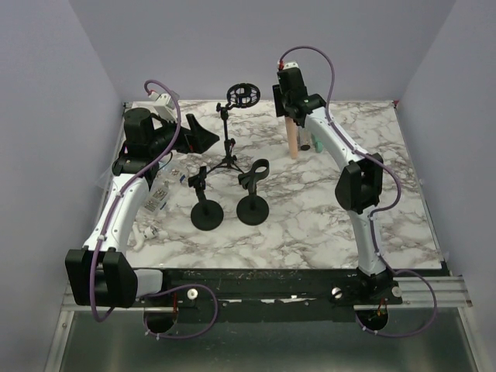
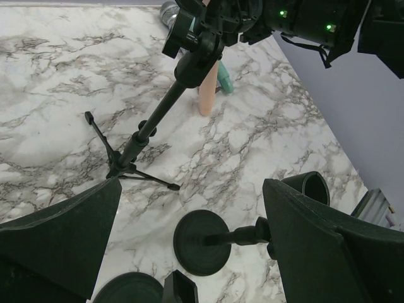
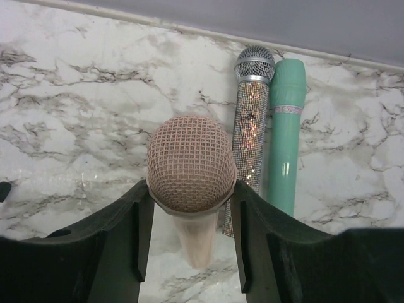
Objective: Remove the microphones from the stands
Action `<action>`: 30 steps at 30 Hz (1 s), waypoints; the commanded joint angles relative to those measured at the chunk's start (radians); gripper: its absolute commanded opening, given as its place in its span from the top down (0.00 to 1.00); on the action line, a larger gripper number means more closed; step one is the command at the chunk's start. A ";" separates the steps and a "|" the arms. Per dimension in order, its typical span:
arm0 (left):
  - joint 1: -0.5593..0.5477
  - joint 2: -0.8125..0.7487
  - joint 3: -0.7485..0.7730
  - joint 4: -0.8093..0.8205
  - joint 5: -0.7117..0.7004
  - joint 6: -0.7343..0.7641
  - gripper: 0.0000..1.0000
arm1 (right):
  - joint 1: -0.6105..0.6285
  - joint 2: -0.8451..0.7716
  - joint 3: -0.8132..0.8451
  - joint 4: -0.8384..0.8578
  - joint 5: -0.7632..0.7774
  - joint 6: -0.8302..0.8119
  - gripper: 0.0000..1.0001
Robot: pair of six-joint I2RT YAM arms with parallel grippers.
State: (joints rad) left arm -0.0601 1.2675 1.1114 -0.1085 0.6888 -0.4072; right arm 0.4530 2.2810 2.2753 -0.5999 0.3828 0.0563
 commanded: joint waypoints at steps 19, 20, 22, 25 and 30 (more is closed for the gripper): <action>0.006 0.030 0.014 -0.033 -0.029 0.039 0.02 | -0.075 0.310 0.191 0.219 -0.059 0.022 0.99; 0.006 0.030 0.014 -0.034 -0.032 0.040 0.02 | -0.076 0.325 0.204 0.229 -0.053 0.019 0.99; 0.006 0.032 0.014 -0.037 -0.035 0.043 0.02 | -0.077 0.346 0.215 0.257 -0.047 0.014 0.99; 0.006 0.035 0.016 -0.038 -0.035 0.044 0.02 | -0.079 0.373 0.216 0.321 -0.036 -0.004 0.99; 0.006 0.038 0.016 -0.041 -0.038 0.047 0.02 | -0.079 0.423 0.232 0.401 -0.005 -0.041 0.96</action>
State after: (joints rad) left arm -0.0601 1.2953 1.1114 -0.1410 0.6670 -0.3798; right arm 0.3782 2.6591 2.4638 -0.3222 0.3332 0.0555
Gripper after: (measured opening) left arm 0.979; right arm 0.513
